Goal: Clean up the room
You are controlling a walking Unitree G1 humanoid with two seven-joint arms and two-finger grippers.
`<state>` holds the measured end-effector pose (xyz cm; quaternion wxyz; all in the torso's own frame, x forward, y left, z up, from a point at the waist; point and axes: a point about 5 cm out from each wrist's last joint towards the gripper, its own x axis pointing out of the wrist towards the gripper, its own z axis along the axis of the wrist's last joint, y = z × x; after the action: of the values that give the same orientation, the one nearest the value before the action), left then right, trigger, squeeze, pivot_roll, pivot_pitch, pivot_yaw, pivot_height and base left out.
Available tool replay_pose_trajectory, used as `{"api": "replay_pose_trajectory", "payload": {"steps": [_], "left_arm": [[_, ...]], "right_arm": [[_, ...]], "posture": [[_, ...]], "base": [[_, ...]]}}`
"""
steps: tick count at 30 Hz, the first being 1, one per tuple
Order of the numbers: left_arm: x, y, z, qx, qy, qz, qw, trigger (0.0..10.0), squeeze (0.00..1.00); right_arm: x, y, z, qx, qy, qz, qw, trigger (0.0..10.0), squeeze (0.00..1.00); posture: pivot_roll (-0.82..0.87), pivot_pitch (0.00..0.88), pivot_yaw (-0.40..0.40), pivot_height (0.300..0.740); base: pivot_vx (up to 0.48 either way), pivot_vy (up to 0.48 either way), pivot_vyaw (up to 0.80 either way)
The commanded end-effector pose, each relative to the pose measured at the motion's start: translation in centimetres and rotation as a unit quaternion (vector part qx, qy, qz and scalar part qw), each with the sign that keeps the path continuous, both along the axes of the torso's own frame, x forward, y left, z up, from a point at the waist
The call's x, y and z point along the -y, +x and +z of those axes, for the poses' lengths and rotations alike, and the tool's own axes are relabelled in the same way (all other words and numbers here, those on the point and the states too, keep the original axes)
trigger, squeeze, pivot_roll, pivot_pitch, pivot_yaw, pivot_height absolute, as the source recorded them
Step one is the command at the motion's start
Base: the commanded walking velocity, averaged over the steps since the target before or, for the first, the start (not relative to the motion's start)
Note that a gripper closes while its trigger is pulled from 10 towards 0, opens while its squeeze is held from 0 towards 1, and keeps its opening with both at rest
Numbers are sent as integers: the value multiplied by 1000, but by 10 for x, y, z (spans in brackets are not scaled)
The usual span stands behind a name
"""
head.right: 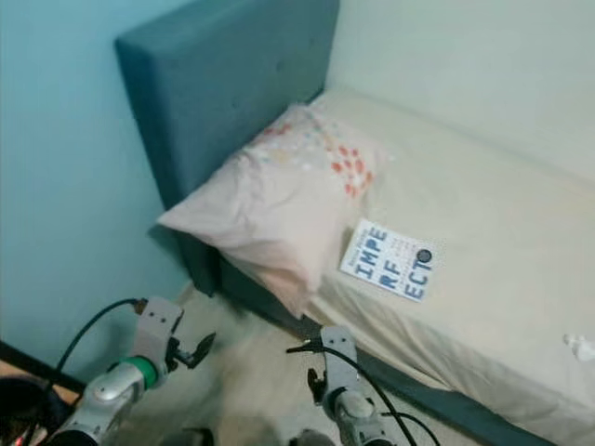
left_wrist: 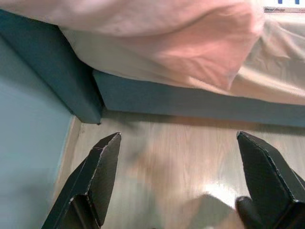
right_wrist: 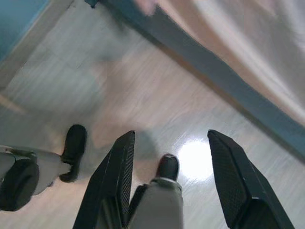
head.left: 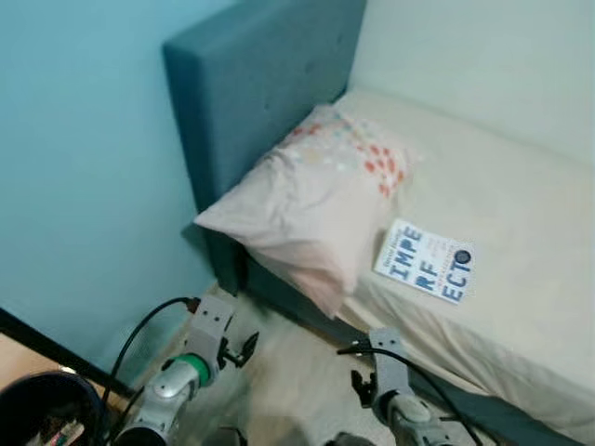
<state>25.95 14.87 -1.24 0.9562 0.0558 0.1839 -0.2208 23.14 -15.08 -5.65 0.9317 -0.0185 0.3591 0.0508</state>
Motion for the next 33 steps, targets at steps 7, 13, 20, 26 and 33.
{"api": "replay_pose_trajectory", "payload": {"steps": [7, 13, 20, 26, 33], "left_arm": [[5, -5, -5, -15, 0, -4, 1000, 10000, 0], [6, -4, -5, -16, -1, -5, 1000, 10000, 0], [7, -3, -5, -16, -1, -5, 1000, 10000, 0], [7, -3, -5, -16, 2, -3, 1000, 10000, 0], [2, -1, -9, -45, 34, 9, 998, 10000, 0]], "right_arm": [[8, -3, -2, -6, -12, -3, 1000, 10000, 0], [9, -3, -2, -8, -16, 0, 1000, 10000, 0], [11, -1, -1, -3, -20, -4, 1000, 10000, 0], [13, -1, 0, -4, -19, -8, 1000, 10000, 0], [12, -1, -1, -4, -18, -8, 1000, 10000, 0]], "posture": [[110, 71, 9, 740], [110, 71, 9, 740], [109, 71, 9, 740], [107, 72, 11, 740], [105, 74, 10, 740]], "base": [[0, -480, 0], [0, -480, 498], [0, -480, 343], [0, -480, 0], [0, 62, 0]]}}
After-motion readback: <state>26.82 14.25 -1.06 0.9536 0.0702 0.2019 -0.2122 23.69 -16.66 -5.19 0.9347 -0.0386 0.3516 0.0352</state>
